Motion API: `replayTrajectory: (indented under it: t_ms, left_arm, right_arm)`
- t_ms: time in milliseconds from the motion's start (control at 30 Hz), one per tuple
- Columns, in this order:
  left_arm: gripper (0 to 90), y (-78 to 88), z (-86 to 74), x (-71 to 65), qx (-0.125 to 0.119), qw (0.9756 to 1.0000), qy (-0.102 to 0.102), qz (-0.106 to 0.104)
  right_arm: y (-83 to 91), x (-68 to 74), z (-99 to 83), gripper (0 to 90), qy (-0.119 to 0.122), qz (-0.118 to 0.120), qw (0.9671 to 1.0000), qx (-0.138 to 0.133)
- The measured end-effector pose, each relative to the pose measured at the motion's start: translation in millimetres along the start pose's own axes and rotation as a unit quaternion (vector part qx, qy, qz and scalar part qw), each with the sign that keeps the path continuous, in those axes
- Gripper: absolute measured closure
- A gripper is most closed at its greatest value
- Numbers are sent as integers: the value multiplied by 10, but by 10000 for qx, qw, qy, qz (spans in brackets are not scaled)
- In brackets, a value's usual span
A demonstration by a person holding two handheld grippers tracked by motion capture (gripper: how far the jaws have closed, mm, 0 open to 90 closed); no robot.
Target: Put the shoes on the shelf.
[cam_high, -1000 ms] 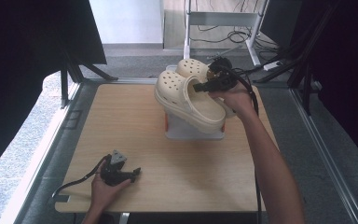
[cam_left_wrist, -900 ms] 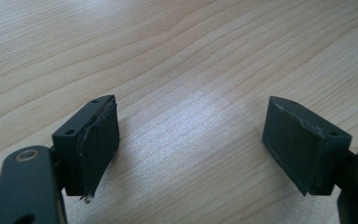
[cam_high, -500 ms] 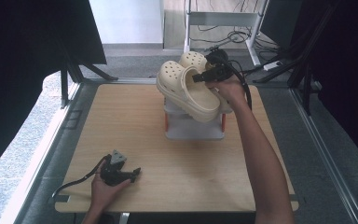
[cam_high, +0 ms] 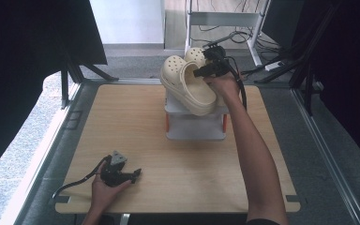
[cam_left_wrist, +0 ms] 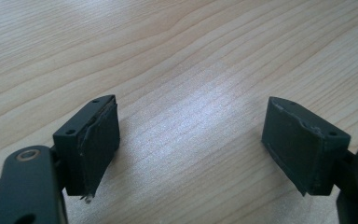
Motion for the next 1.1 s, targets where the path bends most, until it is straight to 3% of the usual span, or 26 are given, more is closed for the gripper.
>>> replayTrajectory:
  t_ms: [200, 300, 633, 867, 1100]
  left_arm:
    - [193, -4, 6, 5, -4, 10000, 3, 16]
    - [193, -4, 6, 5, -3, 10000, 3, 13]
    - [190, -4, 6, 6, -2, 10000, -1, 1]
    - [190, -4, 6, 6, -3, 10000, 1, 1]
    - [189, -4, 4, 3, -3, 10000, 0, -11]
  right_arm:
    - [-48, 16, -1, 655, -19, -115, 9999, 27]
    - [-61, 11, 21, 655, -147, -180, 9997, 16]
    - [-131, 94, 71, 655, -441, -636, 9970, 54]
    - [-232, 151, 123, 654, -780, -1076, 9911, 65]
    - [-322, 179, 146, 654, -1241, -1416, 9821, 24]
Point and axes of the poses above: each handheld gripper's, and its own axes: y roughly backward along the jaws, z roughly out of its top, x roughly to its left, the point moved 1 cm from there along -y, roughly forward along the jaws, and after that the axes turned 11 degrees about -z, right-handed, at the moved point
